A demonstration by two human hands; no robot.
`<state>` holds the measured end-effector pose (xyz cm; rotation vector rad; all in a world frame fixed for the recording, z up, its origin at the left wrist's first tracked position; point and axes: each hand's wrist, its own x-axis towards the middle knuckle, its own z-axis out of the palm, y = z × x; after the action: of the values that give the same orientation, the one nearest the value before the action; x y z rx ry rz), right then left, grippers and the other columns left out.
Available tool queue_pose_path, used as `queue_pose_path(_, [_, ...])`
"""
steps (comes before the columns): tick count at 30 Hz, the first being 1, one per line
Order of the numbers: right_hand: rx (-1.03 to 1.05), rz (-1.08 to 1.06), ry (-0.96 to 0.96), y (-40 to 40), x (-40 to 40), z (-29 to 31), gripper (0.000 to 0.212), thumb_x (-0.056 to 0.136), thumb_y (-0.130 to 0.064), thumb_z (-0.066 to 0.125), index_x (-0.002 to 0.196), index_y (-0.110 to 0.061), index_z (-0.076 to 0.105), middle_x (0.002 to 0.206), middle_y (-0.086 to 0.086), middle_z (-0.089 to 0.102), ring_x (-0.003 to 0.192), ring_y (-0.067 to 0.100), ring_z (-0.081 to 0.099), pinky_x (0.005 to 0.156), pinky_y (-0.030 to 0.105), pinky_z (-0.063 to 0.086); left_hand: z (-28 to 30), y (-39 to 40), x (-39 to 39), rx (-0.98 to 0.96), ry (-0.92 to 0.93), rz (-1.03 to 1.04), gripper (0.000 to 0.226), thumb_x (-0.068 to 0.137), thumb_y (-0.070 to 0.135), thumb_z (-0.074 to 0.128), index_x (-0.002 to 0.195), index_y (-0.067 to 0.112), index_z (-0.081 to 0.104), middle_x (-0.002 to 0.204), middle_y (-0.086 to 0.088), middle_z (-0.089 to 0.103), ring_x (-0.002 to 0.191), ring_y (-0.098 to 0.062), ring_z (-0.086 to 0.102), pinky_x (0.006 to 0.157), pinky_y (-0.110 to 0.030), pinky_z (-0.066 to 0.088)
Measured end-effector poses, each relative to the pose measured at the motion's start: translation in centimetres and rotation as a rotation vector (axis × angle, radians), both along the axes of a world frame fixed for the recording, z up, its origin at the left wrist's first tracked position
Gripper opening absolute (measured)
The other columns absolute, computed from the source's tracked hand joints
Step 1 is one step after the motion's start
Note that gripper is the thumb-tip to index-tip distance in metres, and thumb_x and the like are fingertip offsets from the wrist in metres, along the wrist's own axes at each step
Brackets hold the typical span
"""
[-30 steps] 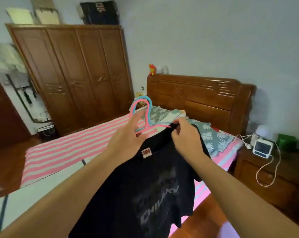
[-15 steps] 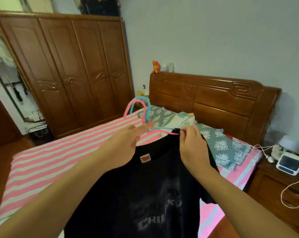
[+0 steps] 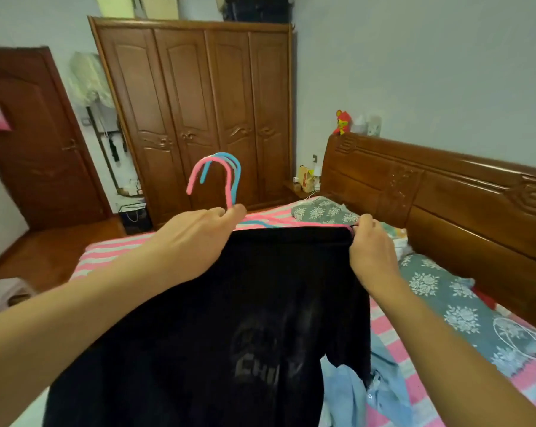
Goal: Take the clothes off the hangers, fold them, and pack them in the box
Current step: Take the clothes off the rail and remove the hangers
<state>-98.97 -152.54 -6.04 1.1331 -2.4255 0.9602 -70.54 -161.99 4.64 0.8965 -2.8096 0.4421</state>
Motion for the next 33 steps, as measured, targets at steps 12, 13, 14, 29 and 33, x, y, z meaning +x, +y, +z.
queue_pose_path(12, [-0.036,0.694,-0.542,-3.6,0.3,-0.3,0.024,0.107,-0.025,0.040,0.097,-0.017,0.060,0.090,-0.004,0.059,0.084,0.012,0.054,0.069,0.019,0.039,-2.0,-4.1,-4.5,0.853,0.682,0.468,0.014,0.106,0.022,0.051,0.110,0.016,0.063,0.098,-0.008,0.062,0.076,-0.016,0.053,0.061,-0.025,0.041])
queue_pose_path(13, [-0.006,0.728,-0.579,-3.9,1.0,-0.7,0.025,0.108,-0.026,0.039,0.095,-0.016,0.057,0.087,-0.003,0.056,0.082,0.013,0.052,0.069,0.020,0.038,-1.9,-4.3,-4.5,0.902,0.695,0.489,0.015,0.106,0.023,0.050,0.110,0.016,0.063,0.097,-0.009,0.061,0.073,-0.016,0.051,0.059,-0.024,0.040])
queue_pose_path(14, [0.016,0.749,-0.618,-4.2,1.6,-1.2,0.026,0.108,-0.027,0.038,0.092,-0.015,0.055,0.086,-0.002,0.054,0.080,0.014,0.050,0.069,0.024,0.038,-1.7,-4.7,-4.5,0.933,0.708,0.504,0.015,0.106,0.024,0.050,0.110,0.016,0.062,0.096,-0.010,0.060,0.071,-0.016,0.050,0.059,-0.024,0.039])
queue_pose_path(29, [0.444,0.638,-0.964,-4.8,-1.6,-11.2,0.022,0.102,-0.018,0.050,0.080,-0.015,0.048,0.074,0.003,0.047,0.069,0.014,0.047,0.064,0.028,0.044,-2.1,-12.6,-2.5,0.798,0.959,0.749,0.027,0.110,0.026,0.033,0.120,0.012,0.054,0.093,-0.013,0.051,0.067,-0.020,0.039,0.050,-0.028,0.036])
queue_pose_path(33, [0.335,0.595,-0.829,-6.2,2.4,-11.8,0.019,0.101,-0.022,0.047,0.083,-0.017,0.044,0.076,0.000,0.044,0.067,0.012,0.041,0.065,0.033,0.037,-3.0,-12.1,-4.0,0.804,0.903,0.670,0.022,0.110,0.023,0.033,0.118,0.015,0.052,0.098,-0.013,0.052,0.077,-0.024,0.045,0.054,-0.031,0.043])
